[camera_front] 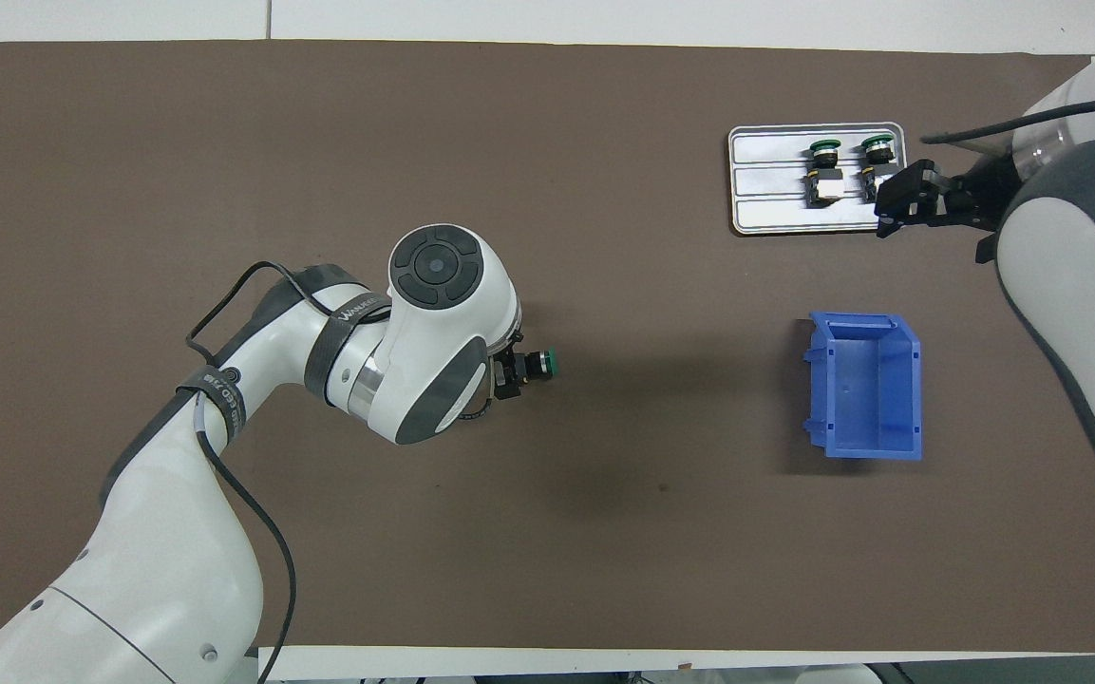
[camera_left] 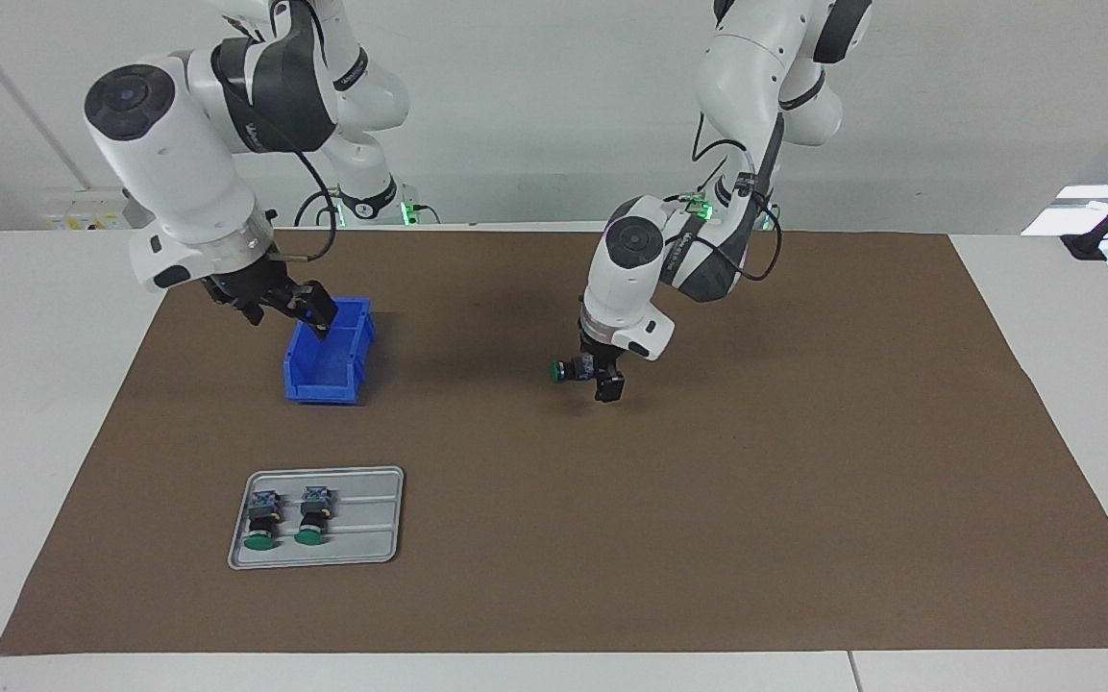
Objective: Place and press button with both arms
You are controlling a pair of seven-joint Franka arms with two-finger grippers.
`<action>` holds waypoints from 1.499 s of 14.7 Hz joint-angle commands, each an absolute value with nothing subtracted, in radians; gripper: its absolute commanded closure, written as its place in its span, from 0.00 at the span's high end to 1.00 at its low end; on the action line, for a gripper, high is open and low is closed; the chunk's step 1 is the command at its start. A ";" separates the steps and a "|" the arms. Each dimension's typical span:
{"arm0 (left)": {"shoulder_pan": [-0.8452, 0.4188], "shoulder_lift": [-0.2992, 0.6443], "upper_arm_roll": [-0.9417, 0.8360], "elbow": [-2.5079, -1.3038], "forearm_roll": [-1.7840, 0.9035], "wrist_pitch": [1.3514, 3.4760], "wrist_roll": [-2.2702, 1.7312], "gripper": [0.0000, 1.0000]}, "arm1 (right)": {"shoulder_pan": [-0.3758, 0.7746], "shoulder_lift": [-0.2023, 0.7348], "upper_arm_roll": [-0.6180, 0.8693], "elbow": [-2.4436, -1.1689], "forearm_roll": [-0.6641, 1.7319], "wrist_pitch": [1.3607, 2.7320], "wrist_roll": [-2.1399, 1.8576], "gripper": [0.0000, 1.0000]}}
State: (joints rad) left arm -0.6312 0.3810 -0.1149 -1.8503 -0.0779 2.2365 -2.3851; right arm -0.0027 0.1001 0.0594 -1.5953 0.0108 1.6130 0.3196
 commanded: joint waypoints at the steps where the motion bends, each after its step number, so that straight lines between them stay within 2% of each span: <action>1: -0.692 0.403 -0.098 -1.827 -0.083 2.261 -2.450 1.00 | -0.092 0.051 0.107 -1.617 -0.009 1.576 0.217 1.00; 8: -0.723 0.407 -0.097 -1.832 -0.081 2.279 -2.522 1.00 | -0.158 -0.051 0.169 -1.612 -0.017 1.479 0.130 1.00; 17: -0.758 0.414 -0.097 -1.867 -0.075 2.296 -2.531 0.97 | -0.155 -0.054 0.167 -1.612 -0.003 1.479 0.133 1.00; 19: -0.771 0.408 -0.097 -1.882 -0.074 2.304 -2.530 0.94 | -0.155 -0.054 0.167 -1.612 0.000 1.479 0.133 1.00; 22: -0.773 0.408 -0.097 -1.885 -0.074 2.324 -2.533 0.76 | -0.153 -0.054 0.167 -1.614 0.000 1.479 0.137 1.00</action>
